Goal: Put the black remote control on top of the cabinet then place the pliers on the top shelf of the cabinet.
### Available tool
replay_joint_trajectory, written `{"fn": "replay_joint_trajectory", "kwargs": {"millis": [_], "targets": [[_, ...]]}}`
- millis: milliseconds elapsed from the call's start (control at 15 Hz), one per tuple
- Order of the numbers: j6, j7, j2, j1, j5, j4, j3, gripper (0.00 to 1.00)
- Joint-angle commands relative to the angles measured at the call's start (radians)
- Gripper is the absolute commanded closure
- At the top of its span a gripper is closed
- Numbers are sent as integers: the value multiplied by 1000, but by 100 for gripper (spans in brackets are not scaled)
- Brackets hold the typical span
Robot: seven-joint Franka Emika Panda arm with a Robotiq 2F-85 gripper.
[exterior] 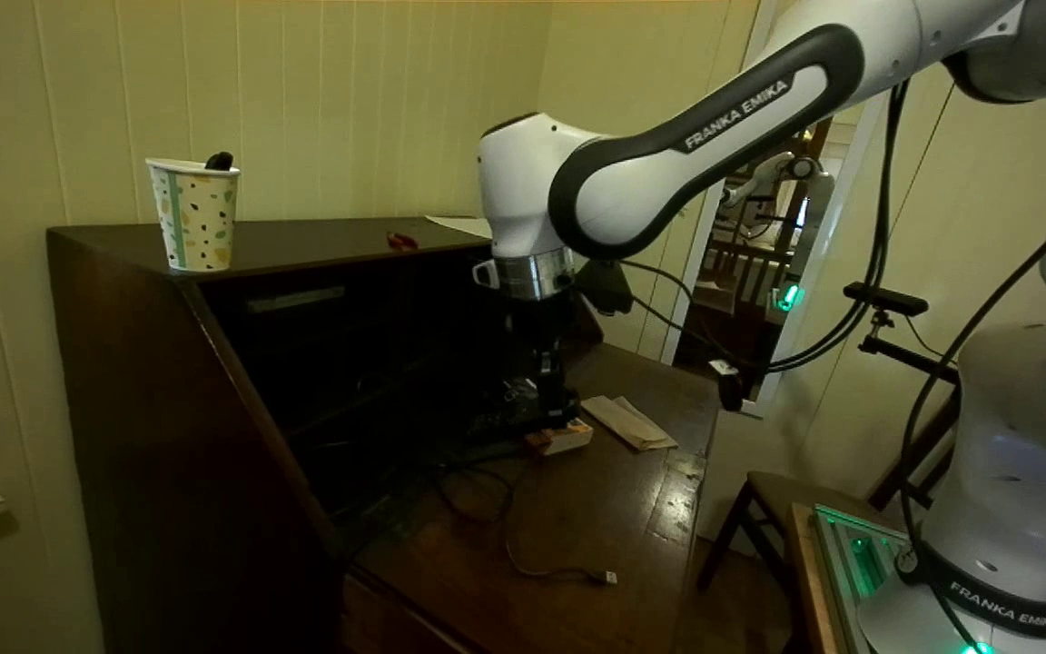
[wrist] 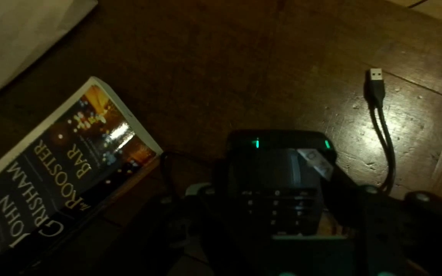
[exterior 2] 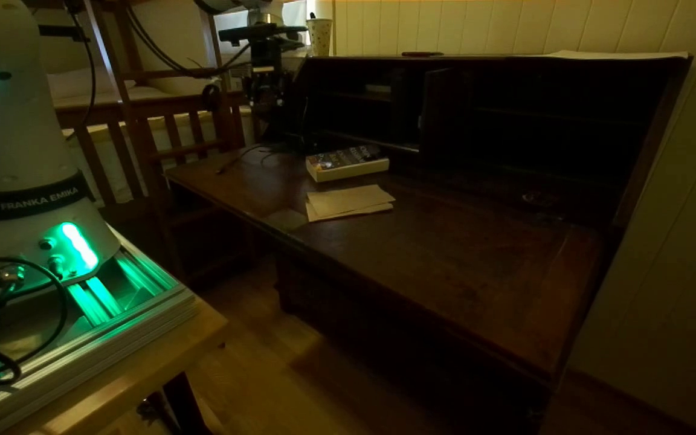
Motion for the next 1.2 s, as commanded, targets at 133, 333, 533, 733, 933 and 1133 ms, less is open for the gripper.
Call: {"fn": "replay_joint_trajectory", "kwargs": {"millis": [133,333,533,733,933,1133], "targets": [[35,242,-215,8,-189,-133,-2,64],[64,323,-296,-29,-292,-171,-15,64],[101,379,-378,-79,-406,-202,-28,64],[158,387,-419,-138,-518,-171,-49,64],[252,362,-410,-187,-556,-79,-85,64],[362,271,-351,-201,-464,57,-138,64]]}}
